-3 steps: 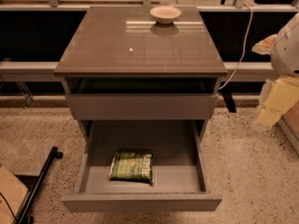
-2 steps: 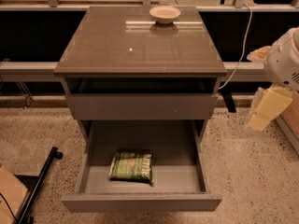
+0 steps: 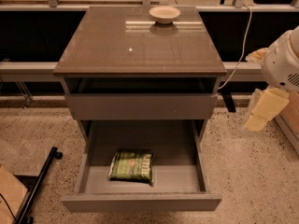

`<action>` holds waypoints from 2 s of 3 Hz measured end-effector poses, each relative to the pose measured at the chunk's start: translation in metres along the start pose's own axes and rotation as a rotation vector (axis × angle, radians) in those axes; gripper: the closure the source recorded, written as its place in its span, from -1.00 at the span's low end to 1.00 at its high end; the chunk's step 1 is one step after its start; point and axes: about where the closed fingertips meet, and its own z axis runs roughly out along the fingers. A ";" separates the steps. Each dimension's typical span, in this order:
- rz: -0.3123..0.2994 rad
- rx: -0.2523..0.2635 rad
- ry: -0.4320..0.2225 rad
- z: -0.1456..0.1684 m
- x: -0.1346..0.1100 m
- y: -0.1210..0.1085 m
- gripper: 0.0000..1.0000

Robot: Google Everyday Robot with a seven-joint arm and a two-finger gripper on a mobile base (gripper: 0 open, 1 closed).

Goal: Pick green jalapeno chip bag from middle drawer and place on counter

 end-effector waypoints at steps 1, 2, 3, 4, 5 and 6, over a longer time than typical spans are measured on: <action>0.012 -0.033 -0.056 0.040 -0.009 0.012 -1.00; 0.045 -0.048 -0.152 0.095 -0.016 0.016 -1.00; 0.081 -0.066 -0.238 0.152 -0.024 0.019 -1.00; 0.102 -0.153 -0.278 0.199 -0.028 0.025 -1.00; 0.102 -0.153 -0.278 0.199 -0.028 0.025 -1.00; 0.121 -0.150 -0.304 0.223 -0.037 0.039 -1.00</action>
Offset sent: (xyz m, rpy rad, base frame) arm 0.0542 0.0684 -0.1562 0.3348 -0.0257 -0.0002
